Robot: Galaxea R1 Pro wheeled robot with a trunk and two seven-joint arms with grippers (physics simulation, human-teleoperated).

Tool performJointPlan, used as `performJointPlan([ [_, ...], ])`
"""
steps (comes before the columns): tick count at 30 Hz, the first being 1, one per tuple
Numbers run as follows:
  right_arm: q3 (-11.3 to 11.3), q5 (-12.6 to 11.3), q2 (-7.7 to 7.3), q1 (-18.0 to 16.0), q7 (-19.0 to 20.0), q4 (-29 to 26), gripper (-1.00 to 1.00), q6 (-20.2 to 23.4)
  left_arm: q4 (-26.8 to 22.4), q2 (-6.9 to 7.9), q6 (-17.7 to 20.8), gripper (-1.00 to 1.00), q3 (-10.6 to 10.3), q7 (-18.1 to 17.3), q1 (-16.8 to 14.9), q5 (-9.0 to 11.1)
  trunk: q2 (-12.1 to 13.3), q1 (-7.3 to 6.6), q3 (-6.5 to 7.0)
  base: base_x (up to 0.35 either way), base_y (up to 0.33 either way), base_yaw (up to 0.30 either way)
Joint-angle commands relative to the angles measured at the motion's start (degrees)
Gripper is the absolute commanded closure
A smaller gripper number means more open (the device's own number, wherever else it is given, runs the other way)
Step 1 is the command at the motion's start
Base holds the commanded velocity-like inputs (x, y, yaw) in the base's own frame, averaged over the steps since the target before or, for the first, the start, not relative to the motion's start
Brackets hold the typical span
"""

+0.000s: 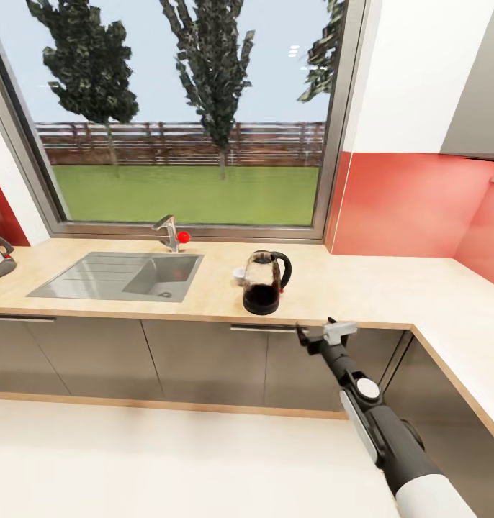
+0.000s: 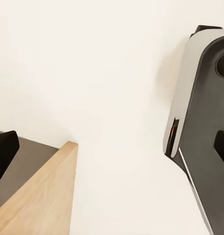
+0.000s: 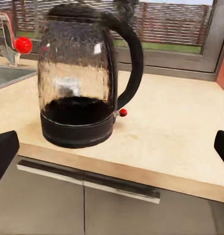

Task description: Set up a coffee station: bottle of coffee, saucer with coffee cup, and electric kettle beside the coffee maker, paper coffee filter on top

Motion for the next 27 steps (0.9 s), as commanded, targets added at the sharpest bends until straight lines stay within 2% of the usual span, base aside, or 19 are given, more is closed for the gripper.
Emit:
performJointPlan([
  [1,-0.29,-0.27,-0.21,-0.47,0.84,0.04,-1.00,0.20,0.17,0.03,-0.28,-1.00,0.42,0.27,-0.08,-0.61,-0.12,0.03,-0.13,0.000,0.000,0.000],
  [4,-3.07,-0.27,-0.89,-2.09,6.11,0.06,-1.00,2.73,0.17,0.02,-0.07,-1.00,0.43,0.42,-0.07,-0.61,-0.12,0.03,-0.13,0.000,0.000,0.000],
  [6,-5.84,-0.19,-1.43,-2.95,12.61,0.02,-1.00,5.09,0.23,0.01,0.05,-1.00,0.43,0.48,-0.07,-0.59,-0.12,0.03,-0.13,0.000,0.000,0.000],
  [7,-6.52,-0.17,-1.61,-3.08,14.38,0.01,-1.00,5.57,0.24,0.01,0.07,-1.00,0.43,0.48,-0.07,-0.59,-0.12,0.03,-0.13,0.000,0.000,0.000],
  [9,-8.81,-0.11,-2.46,-3.39,21.02,-0.01,-1.00,6.85,0.30,0.01,0.12,-1.00,0.43,0.49,-0.07,-0.58,-0.12,0.03,-0.13,0.000,0.000,0.000],
  [12,-10.15,-0.04,-3.56,-3.53,26.42,0.00,-1.00,7.46,0.34,-0.02,0.14,-1.00,0.43,0.52,-0.07,-0.58,-0.12,0.03,-0.13,0.000,0.000,0.000],
  [16,-10.66,0.02,-4.66,-3.59,28.76,0.05,-1.00,7.70,0.35,-0.07,0.21,-1.00,0.42,0.56,-0.07,-0.58,-0.12,0.03,-0.13,0.022,0.000,0.000],
  [20,-10.61,0.10,-5.00,-3.60,29.25,0.15,-1.00,7.72,0.35,-0.08,0.23,-1.00,0.42,0.58,-0.07,-0.58,-0.12,0.03,-0.13,0.150,0.000,0.000],
  [27,-10.52,0.16,-5.14,-3.60,29.29,0.24,-1.00,7.76,0.29,-0.01,0.24,-1.00,0.43,0.66,-0.07,-0.58,-0.12,0.03,-0.13,0.300,0.000,0.000],
])
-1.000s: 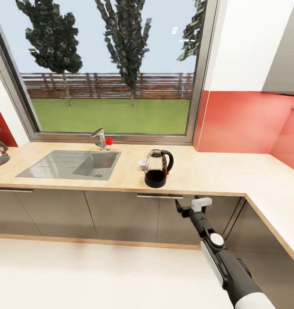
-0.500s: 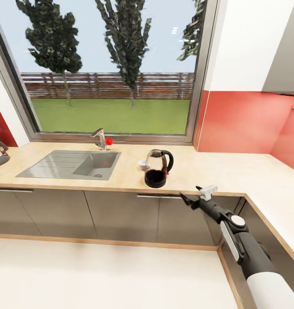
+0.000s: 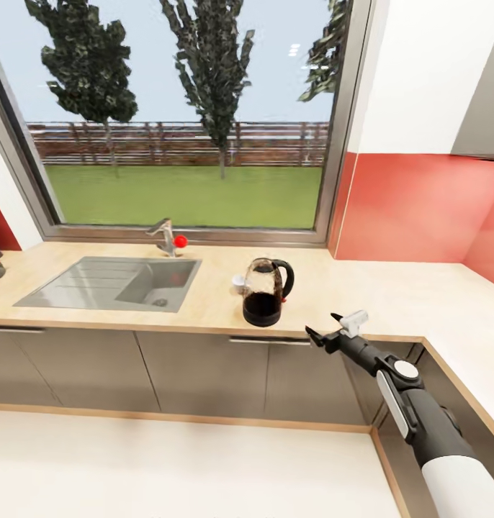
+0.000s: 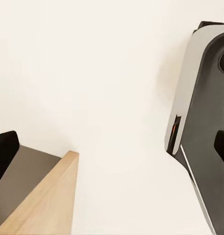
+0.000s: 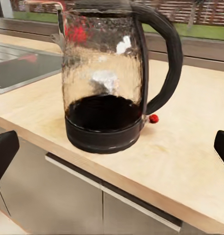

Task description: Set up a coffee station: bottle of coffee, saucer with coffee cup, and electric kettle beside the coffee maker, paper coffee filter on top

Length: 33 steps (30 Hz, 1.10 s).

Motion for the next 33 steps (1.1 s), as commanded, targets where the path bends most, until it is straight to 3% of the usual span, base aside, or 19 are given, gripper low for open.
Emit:
performJointPlan([
  [1,-0.07,-0.23,0.00,-0.05,0.32,0.03,-1.00,0.12,0.18,0.02,-0.34,-1.00,0.43,0.23,-0.09,-0.61,-0.11,0.07,-0.12,0.326,0.000,0.000],
  [5,-0.20,-0.36,-0.50,0.01,0.43,0.05,-1.00,0.80,-0.50,-0.53,-0.58,-1.00,0.41,0.10,-0.24,-0.46,-0.12,0.07,-0.12,0.152,0.000,0.000],
  [11,-0.04,-0.19,0.28,0.03,0.54,-1.29,-1.00,1.22,-0.47,-0.23,-0.21,-1.00,0.11,0.20,0.13,-0.50,-0.12,0.07,-0.12,0.097,0.000,0.000],
  [23,0.18,0.01,-0.31,0.03,0.67,-5.15,-1.00,4.68,0.77,-0.46,-0.02,-1.00,0.14,0.35,0.26,-0.49,-0.12,0.07,-0.12,0.307,0.000,0.000],
  [33,0.21,0.12,-0.33,0.03,0.74,-4.36,-1.00,6.96,0.77,-0.28,-0.07,-1.00,0.00,0.43,0.26,-0.52,-0.12,0.07,-0.12,0.211,0.000,0.000],
])
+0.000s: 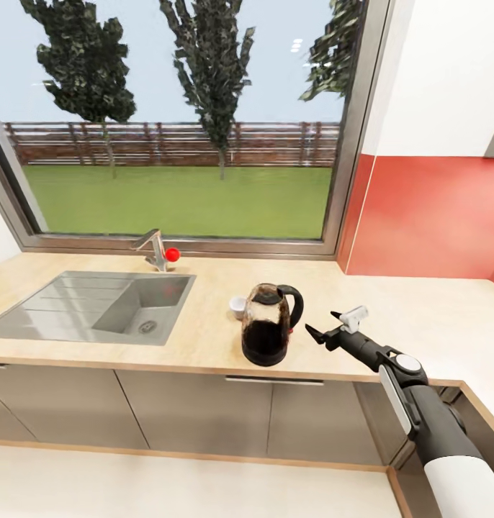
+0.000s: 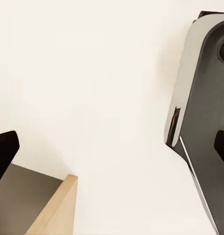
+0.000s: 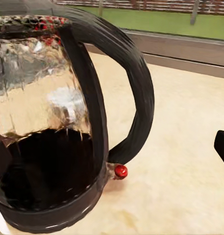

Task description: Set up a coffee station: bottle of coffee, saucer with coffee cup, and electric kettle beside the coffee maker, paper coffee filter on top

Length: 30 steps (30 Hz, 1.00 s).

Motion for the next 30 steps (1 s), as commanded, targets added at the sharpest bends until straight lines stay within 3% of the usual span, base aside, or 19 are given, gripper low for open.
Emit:
performJointPlan([
  [1,-0.12,-0.21,0.00,-0.05,0.31,0.03,-1.00,0.49,0.24,0.00,-0.40,-1.00,0.43,0.24,-0.11,-0.61,-0.12,0.04,-0.12,0.034,0.000,0.000],
  [13,-0.21,-0.12,-0.23,-0.05,0.43,0.26,-1.00,0.49,0.24,-0.19,-0.40,-1.00,0.41,0.20,-0.11,-0.65,-0.12,0.04,-0.12,0.136,0.000,0.000],
  [15,-0.20,-0.08,-0.74,-0.05,0.46,0.26,-1.00,0.49,0.24,-0.20,-0.40,-1.00,0.42,0.17,-0.11,-0.67,-0.12,0.04,-0.12,0.092,0.000,0.000],
  [21,-0.25,-0.25,-4.50,-0.05,1.14,1.42,-1.00,0.49,0.24,-0.20,-0.40,-1.00,0.36,0.14,-0.11,-0.69,-0.12,0.04,-0.12,0.025,0.000,0.000],
  [24,-0.42,-0.32,-5.95,-0.05,4.58,2.45,-1.00,0.46,0.24,-0.11,-0.40,-1.00,0.34,0.14,-0.11,-0.70,-0.12,0.04,-0.12,0.004,0.000,0.000],
  [30,-0.83,-0.29,-6.63,-0.05,8.93,3.25,-1.00,0.41,0.24,-0.02,-0.40,-1.00,0.34,0.14,-0.11,-0.70,-0.12,0.04,-0.12,0.001,0.000,0.000],
])
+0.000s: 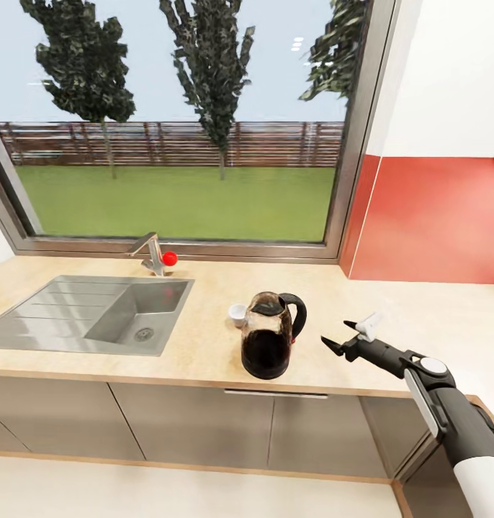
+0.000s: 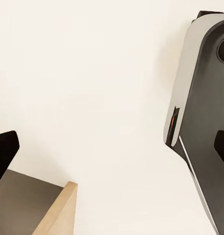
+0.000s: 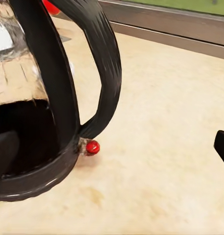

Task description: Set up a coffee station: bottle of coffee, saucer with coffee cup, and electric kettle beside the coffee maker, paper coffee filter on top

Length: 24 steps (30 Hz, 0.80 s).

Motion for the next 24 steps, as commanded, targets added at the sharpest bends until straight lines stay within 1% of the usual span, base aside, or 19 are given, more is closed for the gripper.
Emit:
performJointPlan([
  [1,-0.11,-0.21,-0.01,-0.05,0.43,-0.03,-1.00,0.51,0.24,0.02,-0.40,-1.00,0.43,0.24,-0.11,-0.61,-0.13,0.04,-0.12,0.000,0.000,0.000],
  [9,-0.15,-0.21,-0.07,-0.05,0.98,0.04,-1.00,0.53,0.24,-0.04,-0.40,-1.00,0.43,0.24,-0.11,-0.61,-0.13,0.04,-0.12,0.003,0.000,0.000],
  [18,-0.37,-0.21,-0.16,-0.05,1.04,-0.05,-1.00,0.57,0.24,-0.19,-0.38,-1.00,0.43,0.24,-0.11,-0.61,-0.13,0.04,-0.12,0.134,0.000,0.000],
  [20,-0.69,-0.21,-0.25,-0.05,1.07,-0.08,-1.00,0.58,0.24,-0.18,-0.38,-1.00,0.43,0.24,-0.11,-0.61,-0.13,0.04,-0.12,0.039,0.000,0.000],
  [24,-2.12,-0.21,-0.52,-0.05,1.10,-0.12,-1.00,0.59,0.25,-0.15,-0.40,-1.00,0.41,0.24,-0.11,-0.61,-0.13,0.04,-0.12,0.014,0.000,0.000],
])
